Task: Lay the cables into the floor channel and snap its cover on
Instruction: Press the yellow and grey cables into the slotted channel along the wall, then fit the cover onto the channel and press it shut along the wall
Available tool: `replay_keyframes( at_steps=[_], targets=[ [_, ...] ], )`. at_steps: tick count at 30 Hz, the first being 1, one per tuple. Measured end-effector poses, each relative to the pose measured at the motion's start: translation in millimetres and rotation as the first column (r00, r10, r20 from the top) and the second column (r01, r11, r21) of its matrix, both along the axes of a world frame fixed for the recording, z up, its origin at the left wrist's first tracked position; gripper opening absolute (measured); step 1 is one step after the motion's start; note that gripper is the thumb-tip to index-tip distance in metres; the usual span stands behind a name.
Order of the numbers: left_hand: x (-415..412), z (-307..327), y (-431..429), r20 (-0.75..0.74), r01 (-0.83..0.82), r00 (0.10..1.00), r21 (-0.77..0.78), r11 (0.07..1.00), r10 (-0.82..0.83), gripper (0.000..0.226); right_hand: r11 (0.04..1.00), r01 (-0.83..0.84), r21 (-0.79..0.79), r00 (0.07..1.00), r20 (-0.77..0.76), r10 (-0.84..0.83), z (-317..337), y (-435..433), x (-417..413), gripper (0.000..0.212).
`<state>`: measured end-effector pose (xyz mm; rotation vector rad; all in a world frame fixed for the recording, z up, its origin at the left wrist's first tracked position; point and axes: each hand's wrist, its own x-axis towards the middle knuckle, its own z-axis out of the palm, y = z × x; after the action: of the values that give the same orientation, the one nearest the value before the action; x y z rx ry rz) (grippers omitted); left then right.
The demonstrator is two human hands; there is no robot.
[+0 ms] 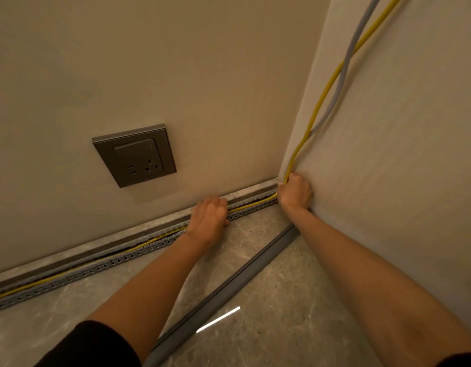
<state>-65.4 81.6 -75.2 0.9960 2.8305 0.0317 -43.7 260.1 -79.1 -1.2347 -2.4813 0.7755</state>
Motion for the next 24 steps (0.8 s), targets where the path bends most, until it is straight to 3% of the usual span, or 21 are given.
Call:
replay_keyframes(
  at_steps=[6,13,18,21,24],
  targets=[
    [1,6,2,0.059,-0.007,0.998,0.031,0.999,0.005,0.035,0.997,-0.016,-0.069,0.998,0.064,0.02,0,1,3,0.036],
    [10,7,-1,0.12,-0.017,0.993,0.066,0.998,0.009,0.031,0.982,-0.012,-0.19,1.0,-0.023,0.008,-6,5,14,0.029],
    [21,18,-5,0.173,-0.035,0.985,0.064,0.997,0.024,0.033,0.978,-0.055,-0.201,0.997,0.049,0.066,8,2,36,0.036],
    [32,22,-9,0.09,-0.037,0.996,0.107,0.994,0.027,0.033,0.991,-0.072,-0.11,0.991,0.105,0.084,15,0,50,0.038],
    [45,30,-16,0.06,-0.046,0.997,0.133,0.99,0.038,0.031,0.957,-0.289,-0.019,0.947,0.141,0.289,20,-8,66,0.026]
  ],
)
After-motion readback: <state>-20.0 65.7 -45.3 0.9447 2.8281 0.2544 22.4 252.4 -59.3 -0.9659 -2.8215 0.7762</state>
